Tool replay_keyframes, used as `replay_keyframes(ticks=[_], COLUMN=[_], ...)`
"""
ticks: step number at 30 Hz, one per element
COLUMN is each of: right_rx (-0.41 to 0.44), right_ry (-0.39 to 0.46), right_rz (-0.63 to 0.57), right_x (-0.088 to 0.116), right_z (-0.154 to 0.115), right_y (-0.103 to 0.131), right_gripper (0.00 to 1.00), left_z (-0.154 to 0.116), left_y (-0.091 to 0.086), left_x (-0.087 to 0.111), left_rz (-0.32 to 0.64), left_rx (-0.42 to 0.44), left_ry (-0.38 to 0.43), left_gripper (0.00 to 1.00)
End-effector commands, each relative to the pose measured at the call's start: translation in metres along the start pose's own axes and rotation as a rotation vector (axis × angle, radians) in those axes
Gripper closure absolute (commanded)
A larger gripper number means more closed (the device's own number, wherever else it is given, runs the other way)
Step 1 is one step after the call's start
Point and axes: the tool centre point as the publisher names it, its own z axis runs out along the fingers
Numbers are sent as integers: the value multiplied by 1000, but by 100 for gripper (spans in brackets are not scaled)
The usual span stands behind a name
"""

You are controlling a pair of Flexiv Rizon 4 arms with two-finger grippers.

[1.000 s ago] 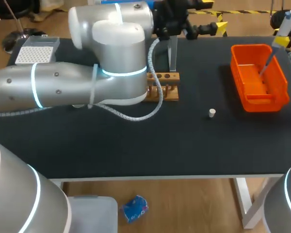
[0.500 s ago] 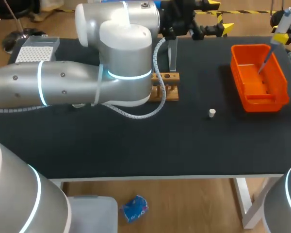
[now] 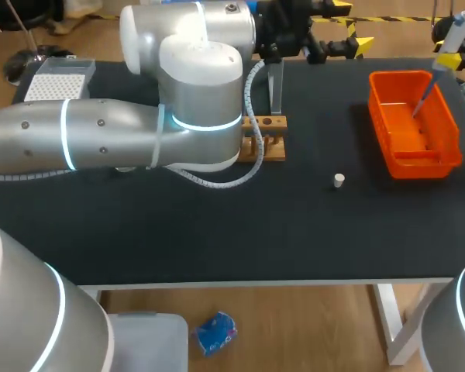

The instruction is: Invert the test tube, pick up the pipette, mount the tip to pipette, aspirate from beaker and dispense into the tube, eject the tip, return the pipette, and cap with the stopper.

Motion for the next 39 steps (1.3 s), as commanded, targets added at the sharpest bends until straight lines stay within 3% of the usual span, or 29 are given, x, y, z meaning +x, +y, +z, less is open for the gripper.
replay_keyframes(ticks=[1, 11, 22, 37, 39], right_rx=[-1, -1, -1, -1, -1], right_ry=[14, 14, 14, 14, 14], right_rz=[0, 0, 0, 0, 0], right_x=[-4, -4, -4, -4, -4], right_z=[-3, -3, -3, -3, -3], right_y=[-1, -1, -1, -1, -1], right_gripper=[100, 100, 100, 100, 100], left_z=[15, 73, 131, 133, 136], left_y=[-5, -25, -34, -34, -28], left_x=[-4, -13, -2, -1, -3], left_rz=[-15, -47, -43, -44, -64], left_rx=[-6, -16, -36, -38, -13], left_ry=[-6, -10, -31, -37, -35], left_gripper=[0, 0, 0, 0, 53])
